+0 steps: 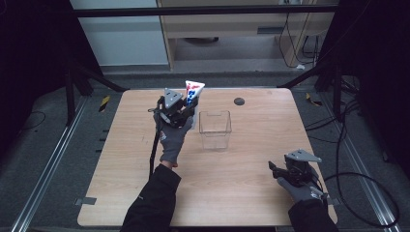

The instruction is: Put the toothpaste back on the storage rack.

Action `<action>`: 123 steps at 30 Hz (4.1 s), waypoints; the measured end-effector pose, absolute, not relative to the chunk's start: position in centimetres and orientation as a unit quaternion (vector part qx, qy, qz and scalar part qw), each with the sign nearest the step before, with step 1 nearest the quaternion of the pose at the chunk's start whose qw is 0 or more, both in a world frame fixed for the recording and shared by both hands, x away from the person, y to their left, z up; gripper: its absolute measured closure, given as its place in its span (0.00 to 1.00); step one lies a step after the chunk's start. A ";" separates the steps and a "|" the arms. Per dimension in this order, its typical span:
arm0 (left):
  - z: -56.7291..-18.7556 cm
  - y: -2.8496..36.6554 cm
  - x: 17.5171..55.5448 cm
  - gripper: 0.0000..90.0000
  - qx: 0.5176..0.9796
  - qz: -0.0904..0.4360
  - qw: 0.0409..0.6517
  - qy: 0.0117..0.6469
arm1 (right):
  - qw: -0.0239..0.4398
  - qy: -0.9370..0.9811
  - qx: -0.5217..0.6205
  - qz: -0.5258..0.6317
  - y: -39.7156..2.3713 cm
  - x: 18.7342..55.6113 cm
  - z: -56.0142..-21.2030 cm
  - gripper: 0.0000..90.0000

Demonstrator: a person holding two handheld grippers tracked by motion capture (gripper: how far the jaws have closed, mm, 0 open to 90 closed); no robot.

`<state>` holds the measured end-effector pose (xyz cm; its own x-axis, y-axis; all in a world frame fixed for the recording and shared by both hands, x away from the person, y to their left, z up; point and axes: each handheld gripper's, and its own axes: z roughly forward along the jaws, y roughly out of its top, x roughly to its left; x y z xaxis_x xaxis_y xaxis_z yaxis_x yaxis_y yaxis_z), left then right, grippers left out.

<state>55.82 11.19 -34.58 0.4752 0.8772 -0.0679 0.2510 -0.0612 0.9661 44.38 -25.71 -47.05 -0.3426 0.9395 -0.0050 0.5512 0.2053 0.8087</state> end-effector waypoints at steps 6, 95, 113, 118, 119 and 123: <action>-34.6 9.9 56.2 0.80 0.669 0.287 0.544 0.418 | 0.263 0.731 0.509 0.372 -25.7 44.4 -47.1 0.36; -44.0 5.6 58.4 0.77 0.733 0.247 0.484 0.408 | 0.266 0.732 0.509 0.367 -25.7 44.5 -47.2 0.35; -42.6 7.9 56.4 0.40 0.735 0.234 0.499 0.395 | 0.274 0.730 0.509 0.364 -25.6 44.5 -47.2 0.32; -41.8 9.2 55.4 0.39 0.748 0.239 0.486 0.383 | 0.275 0.726 0.514 0.365 -25.7 44.4 -47.1 0.32; -41.7 9.5 55.2 0.39 0.753 0.240 0.482 0.378 | 0.276 0.725 0.514 0.366 -25.8 44.4 -47.1 0.32; -41.3 10.9 53.9 0.38 0.768 0.241 0.472 0.361 | 0.280 0.723 0.514 0.366 -25.8 44.4 -47.1 0.31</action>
<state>53.89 10.85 -41.31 0.6234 0.7813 0.0292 0.3271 -0.2946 0.8979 44.35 -25.80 -47.08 -0.3150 0.9487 -0.0284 0.5384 0.2033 0.8178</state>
